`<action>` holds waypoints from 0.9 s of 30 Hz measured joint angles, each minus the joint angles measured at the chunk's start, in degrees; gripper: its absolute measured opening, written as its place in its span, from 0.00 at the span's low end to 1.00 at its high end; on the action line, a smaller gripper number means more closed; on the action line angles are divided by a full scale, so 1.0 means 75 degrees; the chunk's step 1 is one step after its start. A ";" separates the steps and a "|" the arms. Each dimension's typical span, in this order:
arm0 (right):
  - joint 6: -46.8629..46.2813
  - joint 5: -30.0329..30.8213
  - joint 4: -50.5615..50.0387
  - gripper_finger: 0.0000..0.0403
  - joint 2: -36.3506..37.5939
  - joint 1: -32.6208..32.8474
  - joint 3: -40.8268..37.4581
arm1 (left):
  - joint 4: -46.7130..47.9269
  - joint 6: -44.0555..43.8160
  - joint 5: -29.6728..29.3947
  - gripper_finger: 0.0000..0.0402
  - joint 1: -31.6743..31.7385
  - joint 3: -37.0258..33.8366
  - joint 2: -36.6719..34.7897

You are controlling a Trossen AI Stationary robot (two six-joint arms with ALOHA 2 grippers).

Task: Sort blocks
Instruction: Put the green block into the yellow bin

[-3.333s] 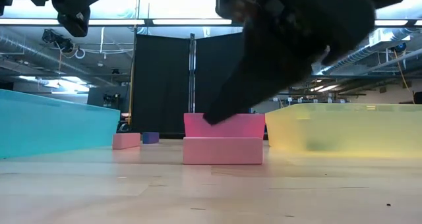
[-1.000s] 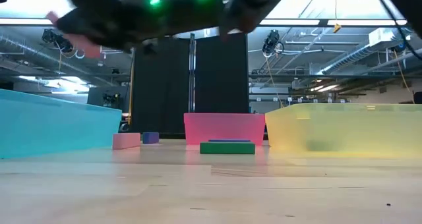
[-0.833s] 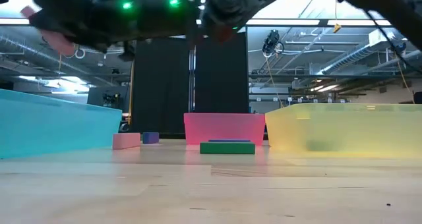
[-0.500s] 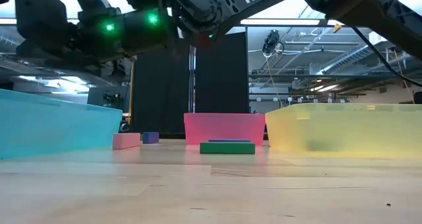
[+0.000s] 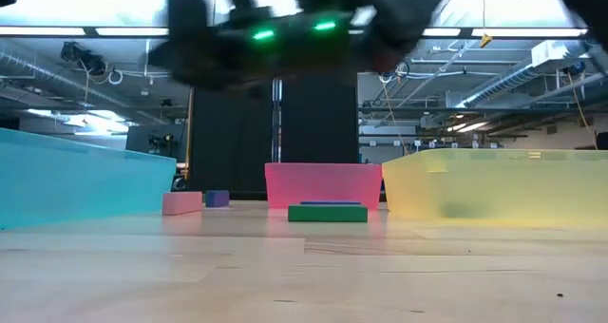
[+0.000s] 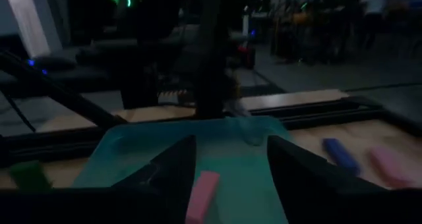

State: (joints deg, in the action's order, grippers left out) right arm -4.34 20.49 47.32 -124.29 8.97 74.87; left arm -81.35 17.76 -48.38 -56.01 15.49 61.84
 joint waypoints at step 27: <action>0.2501 0.7059 0.0535 0.45 0.7999 0.3474 -0.6627 | 0.9506 -0.5630 0.0125 0.41 0.2814 0.3293 0.1045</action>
State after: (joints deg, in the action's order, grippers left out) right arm 14.42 73.43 51.33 -64.30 35.03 25.17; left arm -10.05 -24.47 -47.44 -34.90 40.18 69.68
